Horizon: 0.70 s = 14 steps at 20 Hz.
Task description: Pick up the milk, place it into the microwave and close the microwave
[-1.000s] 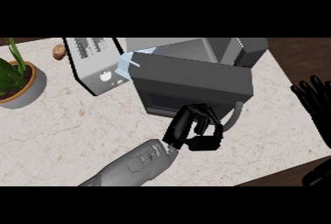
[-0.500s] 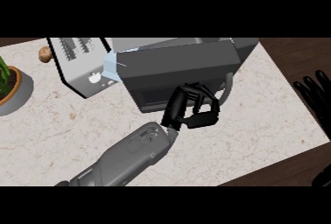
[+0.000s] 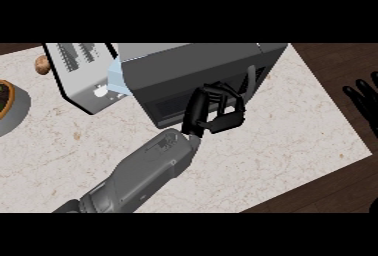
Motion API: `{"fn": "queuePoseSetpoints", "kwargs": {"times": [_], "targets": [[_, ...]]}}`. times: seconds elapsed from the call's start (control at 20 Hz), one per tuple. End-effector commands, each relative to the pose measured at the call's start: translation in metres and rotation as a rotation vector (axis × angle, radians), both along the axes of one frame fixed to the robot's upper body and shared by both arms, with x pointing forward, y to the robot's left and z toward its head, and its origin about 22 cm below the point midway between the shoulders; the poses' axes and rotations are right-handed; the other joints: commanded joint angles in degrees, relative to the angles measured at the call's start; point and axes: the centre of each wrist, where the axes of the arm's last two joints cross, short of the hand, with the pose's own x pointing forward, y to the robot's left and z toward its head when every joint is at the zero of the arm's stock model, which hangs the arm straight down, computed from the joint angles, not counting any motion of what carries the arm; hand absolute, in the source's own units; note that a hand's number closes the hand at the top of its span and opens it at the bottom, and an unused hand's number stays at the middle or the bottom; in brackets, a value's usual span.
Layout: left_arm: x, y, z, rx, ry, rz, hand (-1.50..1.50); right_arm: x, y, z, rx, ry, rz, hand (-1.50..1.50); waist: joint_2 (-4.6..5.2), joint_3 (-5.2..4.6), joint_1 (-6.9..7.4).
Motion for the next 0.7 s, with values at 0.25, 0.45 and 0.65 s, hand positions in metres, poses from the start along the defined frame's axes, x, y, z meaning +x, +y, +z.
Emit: {"fn": "queuePoseSetpoints", "kwargs": {"times": [0.25, 0.45, 0.65], "targets": [[0.018, 0.002, 0.012, -0.048, -0.059, 0.031, 1.5, 0.006, -0.001, 0.023, 0.005, -0.039, 0.024, -1.5, 0.64, 0.0, -0.91], [0.019, 0.004, 0.009, -0.051, -0.068, 0.041, 1.5, 0.005, -0.004, 0.023, 0.0, -0.021, 0.028, -1.5, 0.58, 0.11, -1.27], [0.021, 0.001, 0.014, -0.072, -0.077, 0.038, 1.5, 0.007, -0.004, 0.027, 0.013, -0.017, 0.024, -1.5, 0.56, 0.12, -1.55]]}}
